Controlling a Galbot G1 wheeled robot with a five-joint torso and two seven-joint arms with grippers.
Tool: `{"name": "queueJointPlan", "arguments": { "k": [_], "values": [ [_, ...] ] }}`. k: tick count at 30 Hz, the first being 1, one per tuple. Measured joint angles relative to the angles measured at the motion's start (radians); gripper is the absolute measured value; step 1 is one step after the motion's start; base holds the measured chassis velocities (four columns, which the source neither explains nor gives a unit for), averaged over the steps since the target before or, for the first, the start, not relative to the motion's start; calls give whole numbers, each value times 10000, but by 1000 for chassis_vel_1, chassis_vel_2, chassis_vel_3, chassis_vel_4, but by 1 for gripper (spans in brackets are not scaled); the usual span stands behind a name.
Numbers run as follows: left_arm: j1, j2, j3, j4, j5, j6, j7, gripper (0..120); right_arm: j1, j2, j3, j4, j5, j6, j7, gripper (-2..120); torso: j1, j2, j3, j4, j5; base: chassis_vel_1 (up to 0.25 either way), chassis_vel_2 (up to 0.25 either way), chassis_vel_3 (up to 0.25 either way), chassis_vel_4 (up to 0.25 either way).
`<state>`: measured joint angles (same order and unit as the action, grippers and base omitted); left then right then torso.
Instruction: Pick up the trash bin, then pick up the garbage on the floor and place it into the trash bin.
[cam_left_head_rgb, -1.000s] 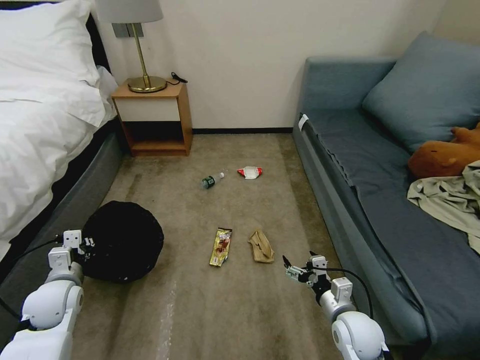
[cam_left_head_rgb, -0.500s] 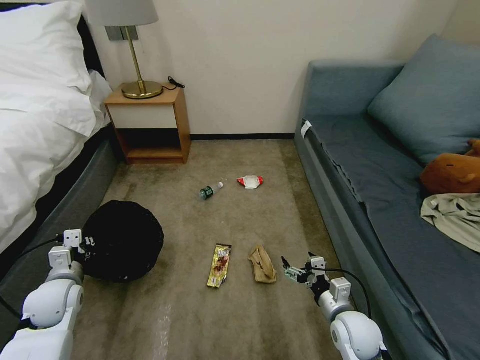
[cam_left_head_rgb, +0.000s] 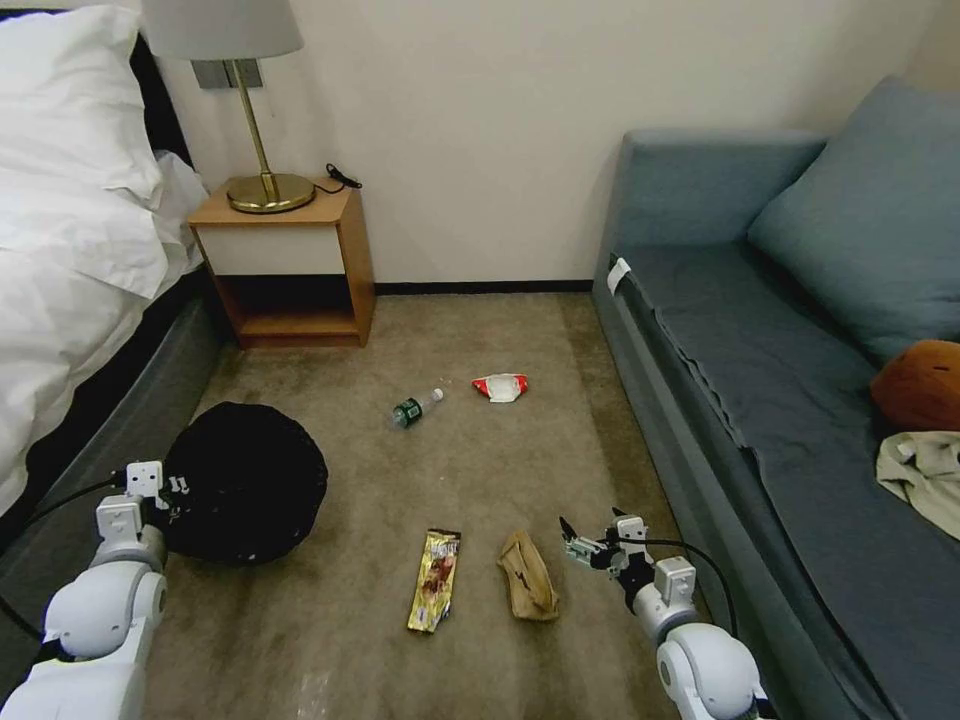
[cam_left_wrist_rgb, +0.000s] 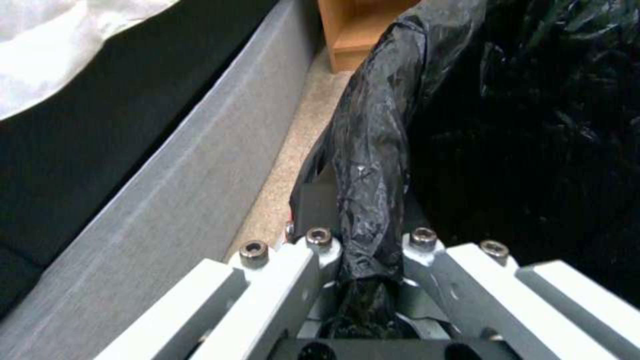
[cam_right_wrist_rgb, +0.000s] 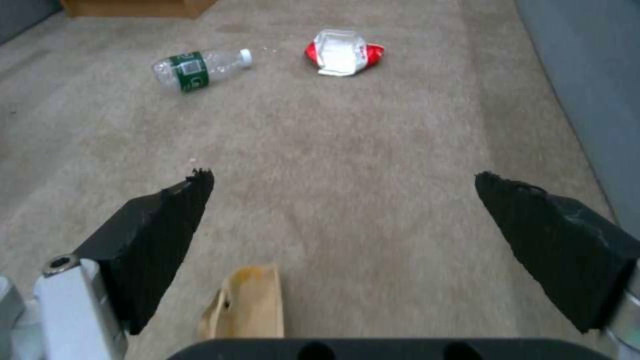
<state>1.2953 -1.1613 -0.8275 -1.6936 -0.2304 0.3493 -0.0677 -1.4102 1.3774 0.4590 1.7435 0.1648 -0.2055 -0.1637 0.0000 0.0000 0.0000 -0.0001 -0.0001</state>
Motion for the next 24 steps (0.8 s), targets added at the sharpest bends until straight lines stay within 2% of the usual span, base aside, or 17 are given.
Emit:
{"name": "queueJointPlan", "arguments": {
  "k": [6, 11, 18, 24],
  "values": [
    [193, -27, -152, -132, -31, -32, 4, 4, 307, -211, -344, -184, 114, -220, -56, 100, 1, 0, 1, 2, 1, -104, 101, 105, -87],
    [337, -65, -273, -269, -54, -38, 9, 4, 679, -383, -624, -330, 234, -530, -50, 100, 0, 0, 0, 0, 1, -8, 14, 9, -9],
    [727, -208, -517, -626, -34, -48, 34, 4, 2049, -971, -1513, -905, 715, -1438, -97, 100, 0, 0, 0, 3, 2, 0, 0, 0, 0],
    [954, -303, -737, -887, 213, 3, 116, 4, 3467, -1827, -2607, -1802, 1320, -2142, -215, 100, 0, 0, 0, 2, 2, 0, 0, 0, 0]
  ]
}}
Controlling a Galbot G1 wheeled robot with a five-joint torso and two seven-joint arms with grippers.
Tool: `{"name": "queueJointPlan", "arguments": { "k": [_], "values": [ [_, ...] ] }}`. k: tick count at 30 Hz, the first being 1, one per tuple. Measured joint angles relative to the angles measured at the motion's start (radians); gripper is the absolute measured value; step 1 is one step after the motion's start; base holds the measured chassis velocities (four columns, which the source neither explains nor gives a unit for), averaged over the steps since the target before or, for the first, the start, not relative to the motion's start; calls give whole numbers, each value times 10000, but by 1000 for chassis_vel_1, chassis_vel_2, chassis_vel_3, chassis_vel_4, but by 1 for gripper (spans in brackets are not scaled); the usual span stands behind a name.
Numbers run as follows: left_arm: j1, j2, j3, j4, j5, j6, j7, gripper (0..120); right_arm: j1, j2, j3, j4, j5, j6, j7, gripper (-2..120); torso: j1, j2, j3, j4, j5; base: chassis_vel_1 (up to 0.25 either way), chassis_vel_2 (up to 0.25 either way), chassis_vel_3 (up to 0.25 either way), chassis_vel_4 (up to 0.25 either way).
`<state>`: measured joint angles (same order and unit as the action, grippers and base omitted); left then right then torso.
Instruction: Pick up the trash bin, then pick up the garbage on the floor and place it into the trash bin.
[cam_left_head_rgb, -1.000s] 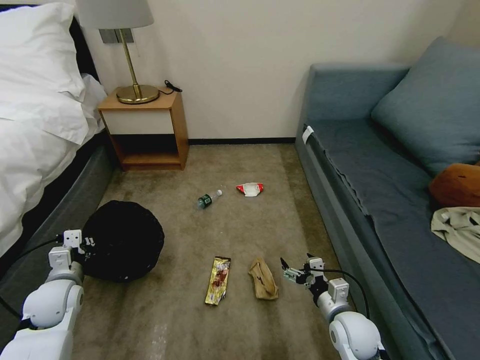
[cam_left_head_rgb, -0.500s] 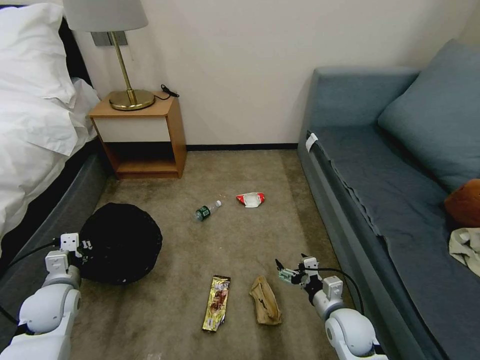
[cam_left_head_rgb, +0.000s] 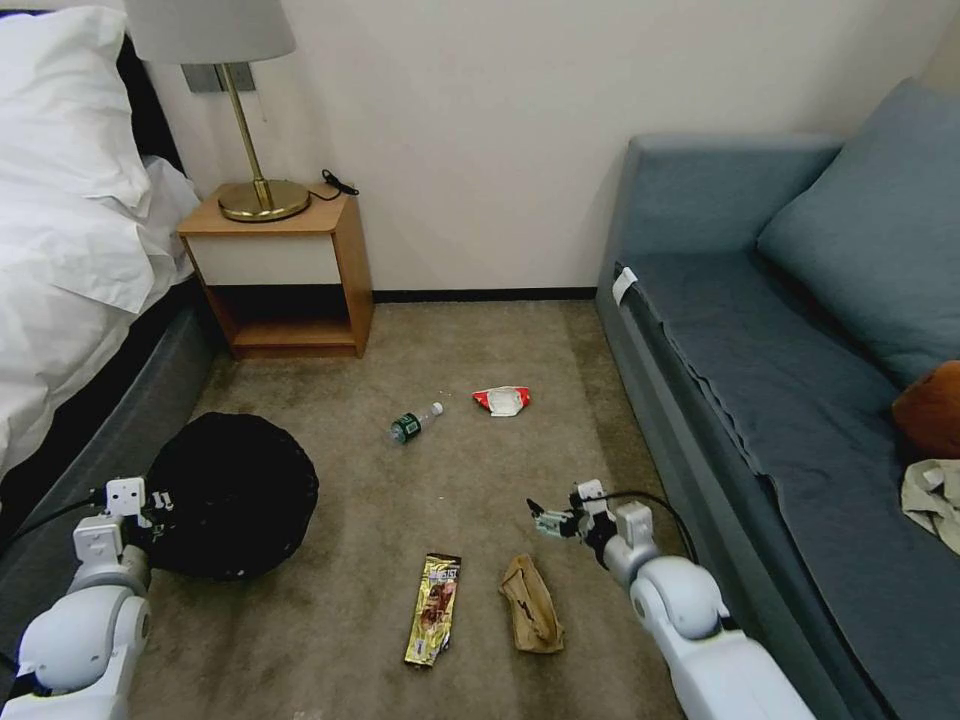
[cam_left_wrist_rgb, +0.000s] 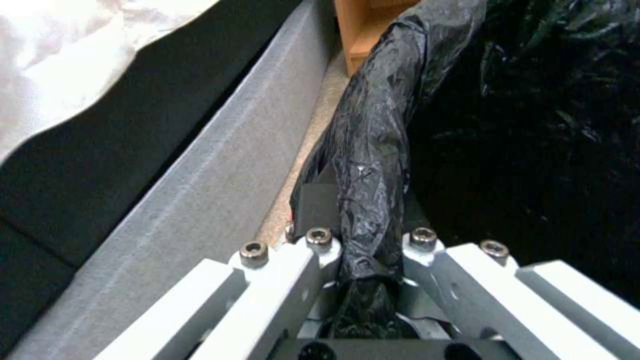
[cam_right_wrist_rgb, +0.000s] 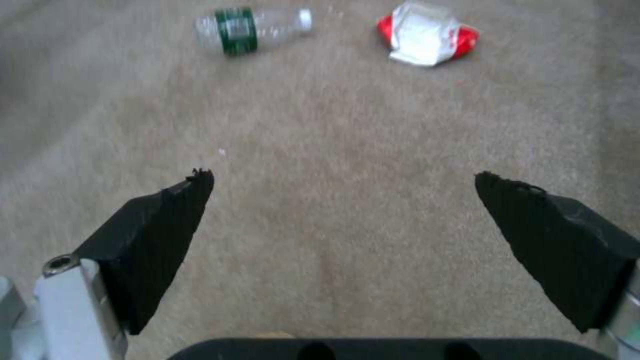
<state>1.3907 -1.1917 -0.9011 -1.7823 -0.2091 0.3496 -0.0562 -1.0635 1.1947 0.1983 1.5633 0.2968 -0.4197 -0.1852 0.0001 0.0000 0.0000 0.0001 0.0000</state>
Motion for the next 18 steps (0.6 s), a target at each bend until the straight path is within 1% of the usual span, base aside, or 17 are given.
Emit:
{"name": "queueJointPlan", "arguments": {
  "k": [2, 3, 5, 6, 7, 8, 9, 10, 12, 13, 15, 18],
  "values": [
    [129, -118, -144, -192, 192, 80, 157, 4, 569, -468, -554, -477, 470, -413, -17, 100, 0, 0, 0, 1, 1, 0, 0, 0, 0],
    [129, -118, -144, -192, 192, 80, 157, 4, 569, -468, -554, -477, 470, -413, -17, 100, 0, 0, 0, 1, 1, 0, 0, 0, 0],
    [247, -327, -211, -351, 308, 81, 213, 4, 985, -835, -1088, -978, 777, -649, -35, 100, 0, 0, 0, -1, 1, 0, 0, 0, 0],
    [247, -327, -211, -351, 308, 81, 213, 4, 985, -835, -1088, -978, 777, -649, -35, 100, 0, 0, 0, -1, 1, 0, 0, 0, 0],
    [367, -466, -216, -470, 425, 58, 247, 4, 1174, -1009, -1423, -1239, 851, -740, -87, 100, 0, 0, 0, -3, 0, 0, 0, 0, 0],
    [367, -466, -216, -470, 425, 58, 247, 4, 1174, -1009, -1423, -1239, 851, -740, -87, 100, 0, 0, 0, -3, 0, 0, 0, 0, 0],
    [488, -592, -208, -609, 520, 37, 280, 4, 1355, -1173, -1808, -1448, 979, -870, -171, 100, 0, 0, 0, -1, 1, 0, 0, 0, 0],
    [488, -592, -208, -609, 520, 37, 280, 4, 1355, -1173, -1808, -1448, 979, -870, -171, 100, 0, 0, 0, -1, 1, 0, 0, 0, 0],
    [596, -778, -186, -789, 670, -6, 319, 4, 1606, -1362, -2402, -1698, 1069, -979, -315, 100, 0, 0, 0, -1, 1, 0, 0, 0, 0],
    [596, -778, -186, -789, 670, -6, 319, 4, 1606, -1362, -2402, -1698, 1069, -979, -315, 100, 0, 0, 0, -1, 1, 0, 0, 0, 0],
    [650, -994, -178, -955, 811, -20, 338, 4, 1908, -1446, -3065, -1935, 1170, -1021, -397, 100, 0, 0, 0, -2, 0, 0, 0, 0, 0],
    [699, -1098, -177, -1076, 900, -35, 344, 4, 2070, -1439, -3423, -2057, 1215, -1032, -433, 100, 0, 0, 0, -1, 1, 0, 0, 0, 0]
  ]
}}
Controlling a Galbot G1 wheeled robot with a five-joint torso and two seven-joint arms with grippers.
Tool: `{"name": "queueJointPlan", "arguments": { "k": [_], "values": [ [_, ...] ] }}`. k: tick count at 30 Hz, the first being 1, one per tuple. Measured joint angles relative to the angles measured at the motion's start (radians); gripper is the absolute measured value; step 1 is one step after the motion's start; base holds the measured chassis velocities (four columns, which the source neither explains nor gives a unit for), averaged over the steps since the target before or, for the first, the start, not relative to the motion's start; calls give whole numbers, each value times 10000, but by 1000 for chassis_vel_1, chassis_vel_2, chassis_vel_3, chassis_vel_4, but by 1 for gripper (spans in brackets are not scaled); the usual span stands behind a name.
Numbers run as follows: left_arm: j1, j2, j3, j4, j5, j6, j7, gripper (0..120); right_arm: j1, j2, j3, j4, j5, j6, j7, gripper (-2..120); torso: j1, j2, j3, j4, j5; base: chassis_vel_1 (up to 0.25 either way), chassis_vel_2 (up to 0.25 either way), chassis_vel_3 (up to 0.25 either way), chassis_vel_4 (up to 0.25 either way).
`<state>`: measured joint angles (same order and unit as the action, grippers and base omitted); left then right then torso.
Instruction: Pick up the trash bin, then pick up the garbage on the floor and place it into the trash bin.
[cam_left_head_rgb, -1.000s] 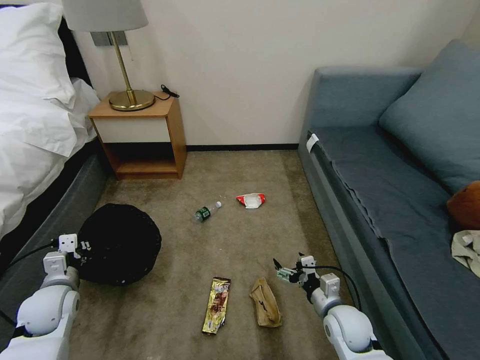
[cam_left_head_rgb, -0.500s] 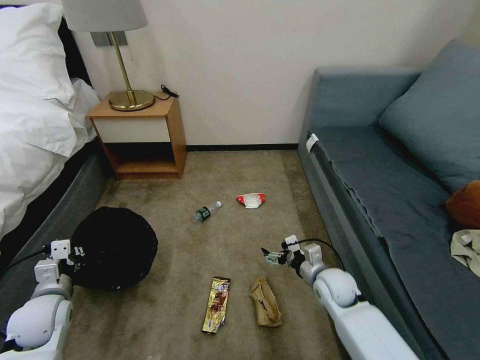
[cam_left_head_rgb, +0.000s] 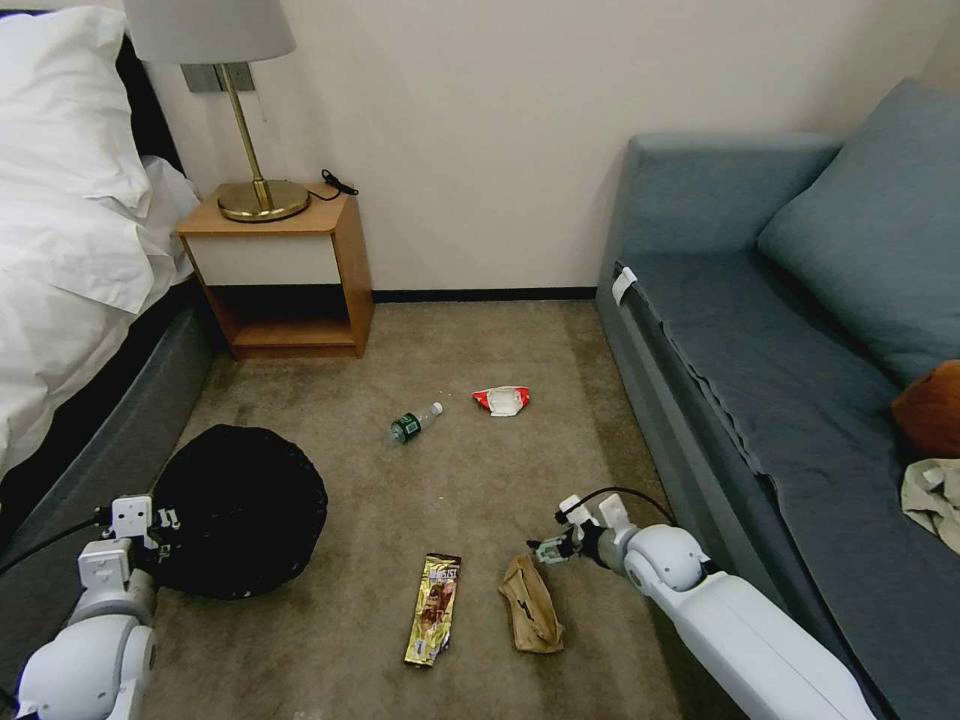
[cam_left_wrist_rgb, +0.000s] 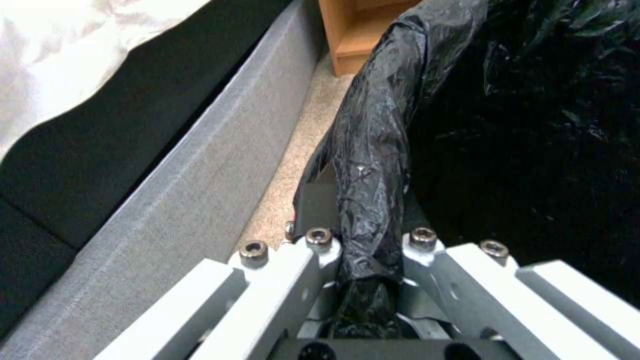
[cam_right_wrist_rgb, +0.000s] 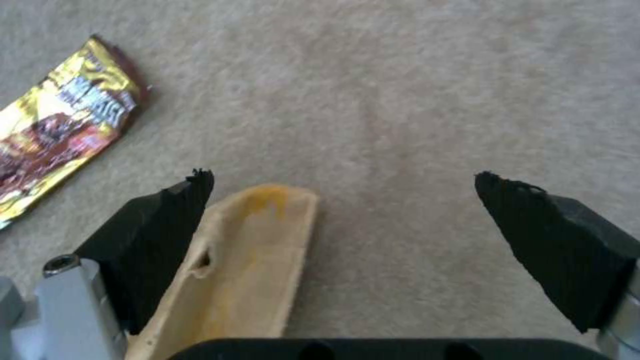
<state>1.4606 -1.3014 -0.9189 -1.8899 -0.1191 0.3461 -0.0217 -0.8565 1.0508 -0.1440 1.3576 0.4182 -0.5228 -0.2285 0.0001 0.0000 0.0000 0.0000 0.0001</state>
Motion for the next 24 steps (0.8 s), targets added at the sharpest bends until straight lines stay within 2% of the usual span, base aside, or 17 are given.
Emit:
{"name": "queueJointPlan", "arguments": {
  "k": [4, 7, 24],
  "values": [
    [63, -57, 84, -210, 42, 12, 1, 4, 30, 22, -210, -80, 40, -17, -17, 100, 0, 0, 0, 3, 0, 0, 0, 0, 0],
    [67, -83, 208, -326, 90, 34, 28, 4, -207, 77, -217, -184, -63, -23, -16, 100, 0, 0, 0, -3, -2, 0, 0, 0, 0],
    [26, -281, 341, -302, 335, -52, 51, 4, -789, 468, -366, -552, -875, 126, -43, 100, 0, 0, 0, -1, -1, 0, 0, 0, 0]
  ]
}}
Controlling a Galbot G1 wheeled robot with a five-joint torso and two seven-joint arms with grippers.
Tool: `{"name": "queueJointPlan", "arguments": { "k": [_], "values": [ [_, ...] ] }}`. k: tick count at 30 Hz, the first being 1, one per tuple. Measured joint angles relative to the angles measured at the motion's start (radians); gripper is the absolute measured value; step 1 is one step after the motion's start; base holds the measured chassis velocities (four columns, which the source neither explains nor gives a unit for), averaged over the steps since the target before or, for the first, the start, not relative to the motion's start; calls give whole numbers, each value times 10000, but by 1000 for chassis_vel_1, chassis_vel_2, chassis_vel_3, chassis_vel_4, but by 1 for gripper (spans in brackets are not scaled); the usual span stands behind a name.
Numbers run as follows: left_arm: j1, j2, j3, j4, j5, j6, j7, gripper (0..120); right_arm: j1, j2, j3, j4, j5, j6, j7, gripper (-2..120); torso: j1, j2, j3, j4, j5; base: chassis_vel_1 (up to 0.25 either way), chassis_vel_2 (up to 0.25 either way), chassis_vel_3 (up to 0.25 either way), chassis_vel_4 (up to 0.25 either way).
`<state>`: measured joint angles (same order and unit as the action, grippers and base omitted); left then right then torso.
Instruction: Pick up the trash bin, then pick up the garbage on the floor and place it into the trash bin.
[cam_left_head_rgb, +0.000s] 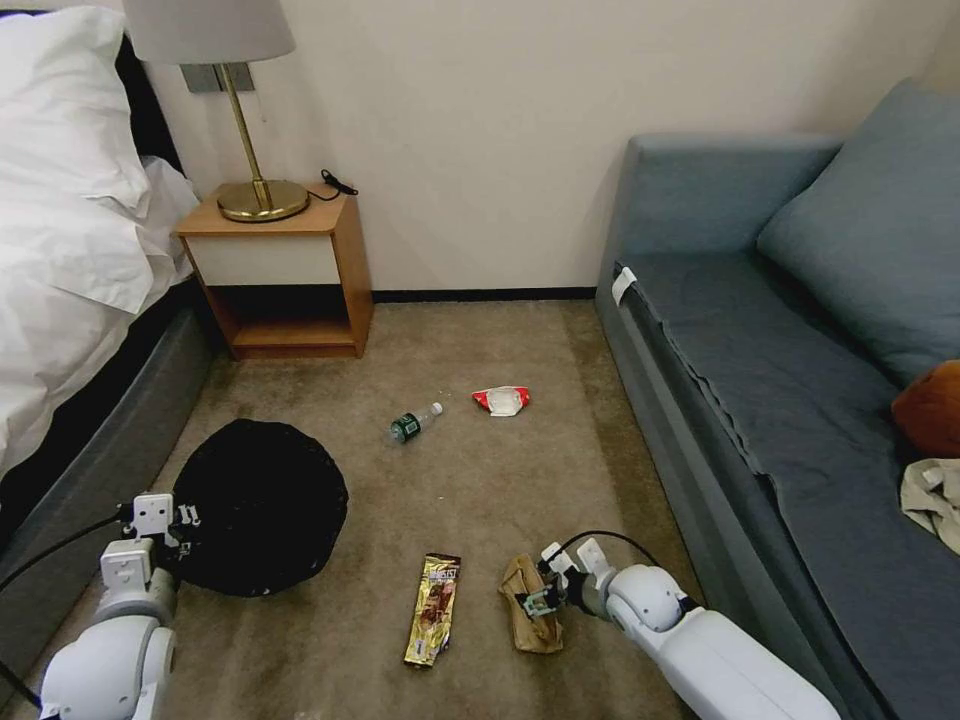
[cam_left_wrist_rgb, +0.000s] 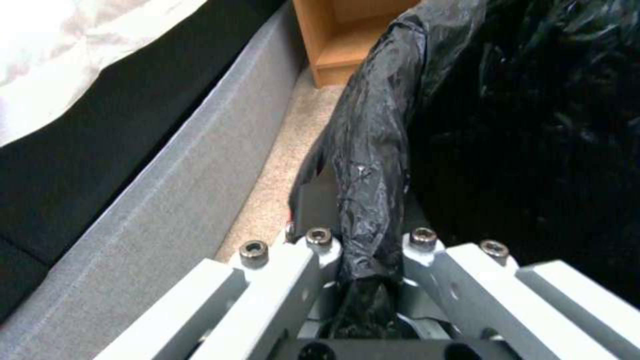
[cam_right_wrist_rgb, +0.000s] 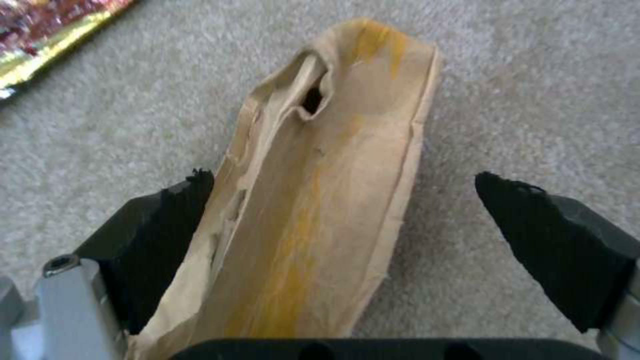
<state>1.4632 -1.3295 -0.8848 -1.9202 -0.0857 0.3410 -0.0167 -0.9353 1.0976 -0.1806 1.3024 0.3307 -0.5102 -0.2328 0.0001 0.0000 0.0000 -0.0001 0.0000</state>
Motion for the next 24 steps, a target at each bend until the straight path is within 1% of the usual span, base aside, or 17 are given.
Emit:
{"name": "queueJointPlan", "arguments": {
  "k": [2, 4, 5, 6, 9, 10, 11, 13, 14, 16, 17, 19, 20, 22, 23, 24],
  "values": [
    [-7, -19, 15, 26, 68, -16, -1, 4, 13, 116, -1, -163, -231, 96, -52, 99, 0, 0, 0, 1, 0, 0, 0, 0, 0],
    [-26, -74, 75, 62, 125, -32, 2, 4, 36, 299, 40, -380, -460, 165, -108, 95, 0, 0, 0, 1, 1, 0, 0, 0, 0],
    [-31, -105, 102, 77, 146, -43, 2, 4, 36, 348, 69, -451, -505, 182, -126, 90, 0, 0, 0, 0, 0, 0, 0, 0, 0],
    [-31, -105, 102, 77, 146, -43, 2, 4, 36, 348, 69, -451, -505, 182, -126, 90, 0, 0, 0, 0, 0, 0, 0, 0, 0],
    [-20, -175, 188, 113, 224, -103, 6, 4, 9, 372, 127, -508, -560, 220, -146, 73, 0, 0, 0, 1, 0, 0, 0, 0, 0],
    [-13, -195, 193, 113, 263, -129, 7, 4, 0, 373, 157, -508, -561, 231, -150, 70, 0, 0, 0, 0, 0, 0, 0, 0, 0],
    [-13, -195, 193, 113, 263, -129, 7, 4, 0, 373, 157, -508, -561, 231, -150, 70, 0, 0, 0, 0, 0, 0, 0, 0, 0],
    [7, -240, 194, 46, 321, -142, 14, 4, -10, 424, 283, -508, -563, 256, -150, 59, 0, 0, 0, 0, -1, 0, 0, 0, 0],
    [7, -240, 194, 46, 321, -142, 14, 4, -10, 424, 283, -508, -563, 256, -150, 59, 0, 0, 0, 0, -1, 0, 0, 0, 0],
    [22, -267, 198, -47, 366, -148, 14, 4, -12, 497, 400, -508, -563, 279, -151, 47, -1, 0, 0, 1, 2, 0, 0, 0, 0],
    [22, -267, 198, -47, 366, -148, 14, 4, -12, 497, 400, -508, -563, 279, -151, 47, -1, 0, 0, 1, 2, 0, 0, 0, 0],
    [45, -296, 200, -73, 397, -161, 24, 4, -3, 515, 500, -477, -562, 286, -150, 37, 0, 0, 0, 0, 0, 0, 0, 0, 0],
    [45, -296, 200, -73, 397, -161, 24, 4, -3, 515, 500, -477, -562, 286, -150, 37, 0, 0, 0, 0, 0, 0, 0, 0, 0],
    [73, -328, 200, -77, 426, -203, 29, 4, 54, 487, 549, -397, -556, 292, -149, 25, 0, 0, 0, 1, 1, 0, 0, 0, 0],
    [73, -328, 200, -77, 426, -203, 29, 4, 54, 487, 549, -397, -556, 292, -149, 25, 0, 0, 0, 1, 1, 0, 0, 0, 0],
    [77, -335, 200, -77, 432, -215, 29, 4, 89, 455, 557, -371, -554, 292, -147, 21, 0, 0, 0, 1, 0, 0, 0, 0, 0]
  ]
}}
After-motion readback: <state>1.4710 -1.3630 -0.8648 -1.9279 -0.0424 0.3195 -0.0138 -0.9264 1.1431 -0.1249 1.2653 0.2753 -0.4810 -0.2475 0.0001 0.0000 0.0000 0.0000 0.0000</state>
